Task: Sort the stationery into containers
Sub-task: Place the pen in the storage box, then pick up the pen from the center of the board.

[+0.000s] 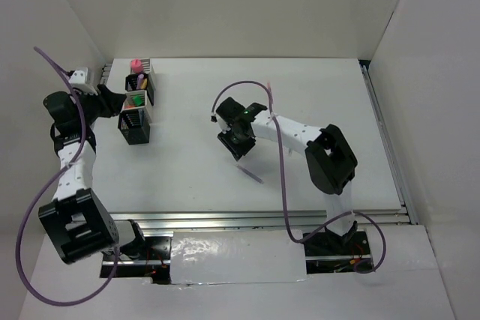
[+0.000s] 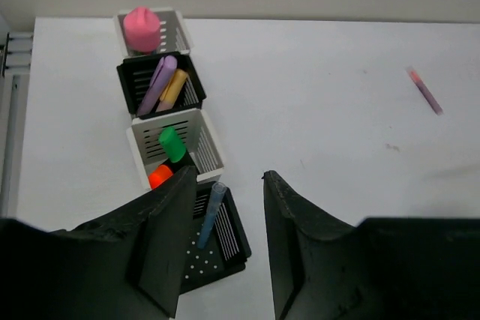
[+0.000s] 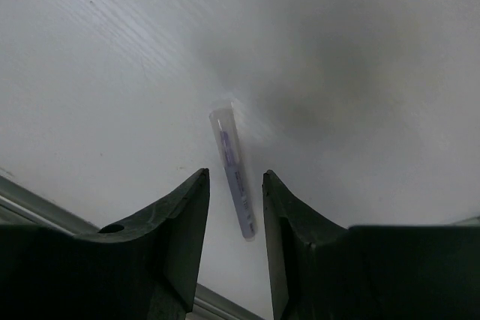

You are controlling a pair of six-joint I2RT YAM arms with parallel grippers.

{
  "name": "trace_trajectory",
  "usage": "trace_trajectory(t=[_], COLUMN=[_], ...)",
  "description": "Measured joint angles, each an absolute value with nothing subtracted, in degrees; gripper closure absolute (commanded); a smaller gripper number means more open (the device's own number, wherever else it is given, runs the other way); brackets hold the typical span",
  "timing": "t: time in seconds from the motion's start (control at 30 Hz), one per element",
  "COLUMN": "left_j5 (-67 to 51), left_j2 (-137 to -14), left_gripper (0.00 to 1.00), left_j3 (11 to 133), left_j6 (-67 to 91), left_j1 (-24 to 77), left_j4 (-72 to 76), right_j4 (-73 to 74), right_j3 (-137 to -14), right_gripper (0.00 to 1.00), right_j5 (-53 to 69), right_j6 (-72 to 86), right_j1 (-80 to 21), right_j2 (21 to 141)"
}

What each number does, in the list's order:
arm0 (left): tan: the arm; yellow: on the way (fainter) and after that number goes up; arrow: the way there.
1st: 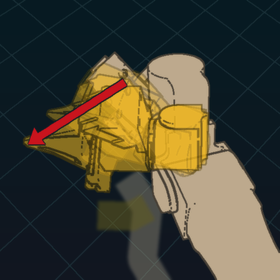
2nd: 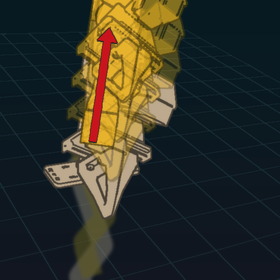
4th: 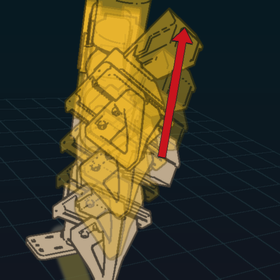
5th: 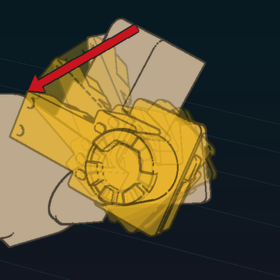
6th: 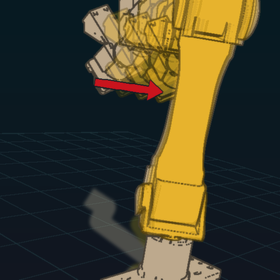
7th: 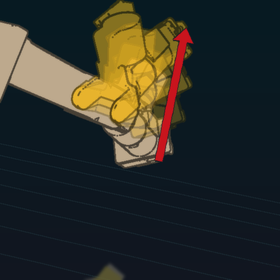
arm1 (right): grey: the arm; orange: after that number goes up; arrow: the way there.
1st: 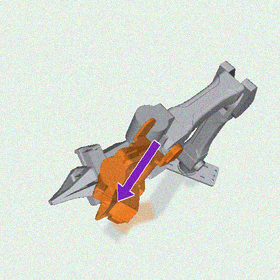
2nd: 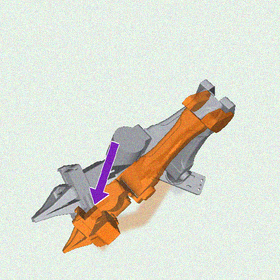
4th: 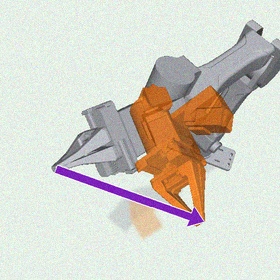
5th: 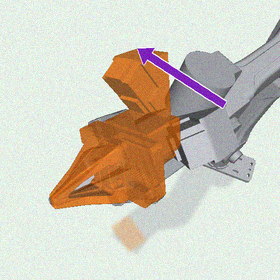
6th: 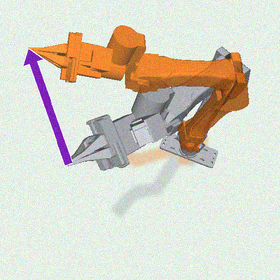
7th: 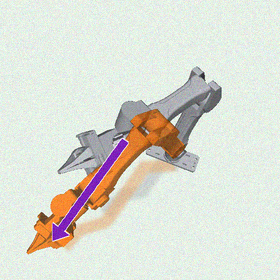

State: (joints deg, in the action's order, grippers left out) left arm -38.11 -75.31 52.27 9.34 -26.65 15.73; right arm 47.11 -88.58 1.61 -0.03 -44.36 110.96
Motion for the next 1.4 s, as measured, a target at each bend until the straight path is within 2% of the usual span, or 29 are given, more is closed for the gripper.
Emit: trace_trajectory(t=[0.27, 0.87, 1.13, 1.4], left_j5=[-42.6, -44.9, -45.3, -45.6], left_j2=[-63.7, -60.6, -60.6, -60.6], left_gripper=[0.37, 0.34, 0.34, 0.34], left_j3=[51.9, 49.6, 49.5, 49.5], left_j6=[4.5, 4.9, 5.2, 6.9], left_j1=[-26.8, -26.9, -27.0, -27.0], left_j4=[8.2, 3.8, 3.9, 4.1], right_j4=[50.6, 52.9, 52.2, 52.0], right_j3=[-91.7, -93.1, -85.0, -79.0], right_gripper=[0.63, 0.63, 0.6, 0.62], right_j5=[0.8, -3.1, -3.2, -2.2], right_j6=[0.0, -0.1, -0.2, -0.7], right_j1=[-47.5, -49.3, -48.6, -47.0], right_j2=[118.6, 122.8, 117.8, 114.2])
